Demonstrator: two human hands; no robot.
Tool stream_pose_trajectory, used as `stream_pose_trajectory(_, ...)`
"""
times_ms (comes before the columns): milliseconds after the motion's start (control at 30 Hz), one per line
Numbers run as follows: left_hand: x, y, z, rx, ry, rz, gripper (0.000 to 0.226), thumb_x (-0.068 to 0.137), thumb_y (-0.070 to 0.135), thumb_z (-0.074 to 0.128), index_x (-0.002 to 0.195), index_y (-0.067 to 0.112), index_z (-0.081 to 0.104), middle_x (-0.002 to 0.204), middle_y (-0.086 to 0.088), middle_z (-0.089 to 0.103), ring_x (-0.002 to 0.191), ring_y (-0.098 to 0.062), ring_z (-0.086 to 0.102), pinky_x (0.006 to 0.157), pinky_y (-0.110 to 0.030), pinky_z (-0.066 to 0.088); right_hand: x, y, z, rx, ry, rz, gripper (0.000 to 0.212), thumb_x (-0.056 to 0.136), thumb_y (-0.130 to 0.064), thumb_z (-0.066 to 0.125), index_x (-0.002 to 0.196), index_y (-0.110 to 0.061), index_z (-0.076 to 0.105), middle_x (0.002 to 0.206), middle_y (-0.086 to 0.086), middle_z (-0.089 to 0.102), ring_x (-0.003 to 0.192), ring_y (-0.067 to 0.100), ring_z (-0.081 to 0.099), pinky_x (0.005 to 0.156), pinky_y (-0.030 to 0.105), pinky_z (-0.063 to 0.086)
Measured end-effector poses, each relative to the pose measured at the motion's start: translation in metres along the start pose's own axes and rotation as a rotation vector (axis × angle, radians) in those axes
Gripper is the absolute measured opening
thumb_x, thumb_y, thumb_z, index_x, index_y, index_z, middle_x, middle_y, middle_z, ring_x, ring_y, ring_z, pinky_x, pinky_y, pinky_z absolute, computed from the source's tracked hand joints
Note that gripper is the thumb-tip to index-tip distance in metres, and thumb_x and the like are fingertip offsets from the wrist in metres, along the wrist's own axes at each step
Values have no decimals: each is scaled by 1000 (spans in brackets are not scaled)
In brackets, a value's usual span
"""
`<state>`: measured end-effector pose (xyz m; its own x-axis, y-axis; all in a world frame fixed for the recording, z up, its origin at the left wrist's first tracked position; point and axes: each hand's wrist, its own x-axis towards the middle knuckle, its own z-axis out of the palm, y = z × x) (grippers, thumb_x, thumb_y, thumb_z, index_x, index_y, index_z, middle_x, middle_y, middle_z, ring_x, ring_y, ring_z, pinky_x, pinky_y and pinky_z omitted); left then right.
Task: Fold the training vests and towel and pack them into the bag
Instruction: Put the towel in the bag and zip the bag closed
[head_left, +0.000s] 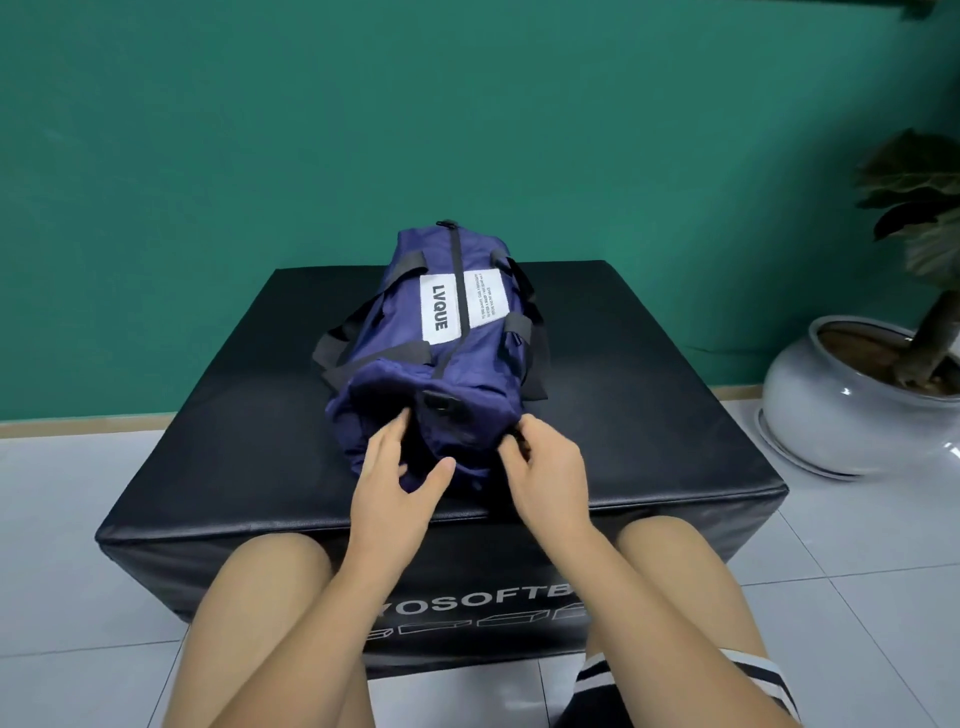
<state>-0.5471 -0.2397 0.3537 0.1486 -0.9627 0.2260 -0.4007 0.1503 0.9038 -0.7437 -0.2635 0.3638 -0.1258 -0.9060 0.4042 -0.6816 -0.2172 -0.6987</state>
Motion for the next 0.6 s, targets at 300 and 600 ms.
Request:
stream_pose_trajectory(300,9,1,-25,-266,55,-110,93,81,55,75,159,42,27,160,24,41,146,3,40,124,-43,37,-36,-52,29,-59,-83,-288,19,101,-28,57,87,-27,44,73,-8,51,65,24,54,60,44,47)
stream_pose_trajectory(600,-13,21,-8,84,425,150,39,83,38,83,104,23,54,113,8,44,109,-21,52,97,-45,49,-27,-45,22,-18,-94,-134,17,98,-35,53,85,-25,49,65,-5,56,64,24,54,63,47,50)
